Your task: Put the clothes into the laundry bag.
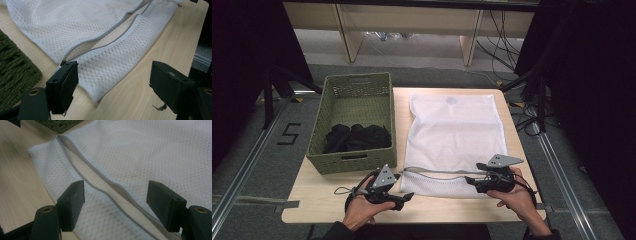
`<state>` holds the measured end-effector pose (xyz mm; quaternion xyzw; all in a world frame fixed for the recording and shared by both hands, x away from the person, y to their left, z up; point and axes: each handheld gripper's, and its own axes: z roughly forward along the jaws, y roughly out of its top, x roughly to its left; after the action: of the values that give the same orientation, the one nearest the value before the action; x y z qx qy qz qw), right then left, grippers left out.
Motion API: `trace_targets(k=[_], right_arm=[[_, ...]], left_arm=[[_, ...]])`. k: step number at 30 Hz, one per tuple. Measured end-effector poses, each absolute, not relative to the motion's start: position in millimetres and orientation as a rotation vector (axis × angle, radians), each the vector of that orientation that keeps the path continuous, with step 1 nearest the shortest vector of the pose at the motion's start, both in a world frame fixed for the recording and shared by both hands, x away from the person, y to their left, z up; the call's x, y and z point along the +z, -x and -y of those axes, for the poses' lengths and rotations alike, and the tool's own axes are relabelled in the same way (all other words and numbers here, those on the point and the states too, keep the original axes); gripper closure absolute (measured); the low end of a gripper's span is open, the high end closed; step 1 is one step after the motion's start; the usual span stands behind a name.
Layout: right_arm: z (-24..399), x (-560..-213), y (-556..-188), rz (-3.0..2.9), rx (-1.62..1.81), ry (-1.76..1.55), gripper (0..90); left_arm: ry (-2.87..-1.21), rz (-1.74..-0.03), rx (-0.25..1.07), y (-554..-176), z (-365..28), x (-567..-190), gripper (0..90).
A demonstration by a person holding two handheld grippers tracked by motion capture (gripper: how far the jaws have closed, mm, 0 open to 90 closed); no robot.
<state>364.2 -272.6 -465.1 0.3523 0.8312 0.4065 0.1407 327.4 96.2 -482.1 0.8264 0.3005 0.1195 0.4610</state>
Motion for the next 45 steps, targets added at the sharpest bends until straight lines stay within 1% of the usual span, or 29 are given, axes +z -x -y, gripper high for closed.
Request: trace_targets(k=[1,3,9,13,15,19,24,28,30,33,35,36,38,41,43,44,45], right_arm=[[273,-465,-365,-2.409,1.174,-1.02,31.9],[274,-465,-366,-2.413,1.172,-0.999,31.8],[276,-466,-369,-2.425,1.177,-0.991,31.8],[276,-466,-369,-2.382,1.165,-1.023,31.7],[275,-466,-370,-2.395,1.177,-1.015,31.5],[274,-468,-373,-2.376,1.156,-1.018,29.5],[274,-473,-389,-2.362,1.097,-1.039,25.9],[273,-476,-399,-2.36,1.054,-1.005,26.0],[270,-477,-404,-2.358,1.04,-1.006,26.1],[264,-481,-412,-2.392,1.001,-0.978,26.1],[257,-486,-416,-2.431,0.978,-1.003,26.2],[255,-488,-419,-2.453,0.941,-0.951,25.6],[249,-493,-421,-2.492,0.927,-0.949,24.2],[242,-500,-425,-2.513,0.861,-0.853,24.9],[240,-502,-426,-2.521,0.808,-0.852,24.8],[239,-502,-428,-2.521,0.806,-0.886,27.9],[239,-502,-428,-2.521,0.806,-0.886,27.9]], left_arm=[[-2.05,-0.716,0.309,-329,-97,-482,22.8],[-2.047,-0.736,0.286,-330,-97,-483,22.8],[-2.044,-0.743,0.291,-331,-95,-484,22.7],[-2.095,-0.72,0.293,-334,-98,-484,22.6],[-2.059,-0.732,0.293,-331,-96,-485,22.5],[-2.062,-0.74,0.295,-333,-97,-485,22.5],[-2.081,-0.725,0.295,-335,-98,-485,22.5],[-2.081,-0.718,0.296,-337,-97,-486,22.5],[-2.112,-0.698,0.305,-337,-97,-486,22.5],[-2.085,-0.72,0.287,-336,-95,-487,22.6],[-2.098,-0.712,0.288,-337,-95,-487,22.6],[-2.099,-0.711,0.287,-337,-95,-487,22.6],[-2.099,-0.712,0.29,-338,-95,-487,22.6],[-2.107,-0.709,0.289,-338,-95,-487,22.6],[-2.106,-0.691,0.296,-338,-96,-487,22.7],[-2.098,-0.693,0.296,-338,-95,-487,22.8],[-2.092,-0.709,0.288,-337,-95,-487,22.8]])
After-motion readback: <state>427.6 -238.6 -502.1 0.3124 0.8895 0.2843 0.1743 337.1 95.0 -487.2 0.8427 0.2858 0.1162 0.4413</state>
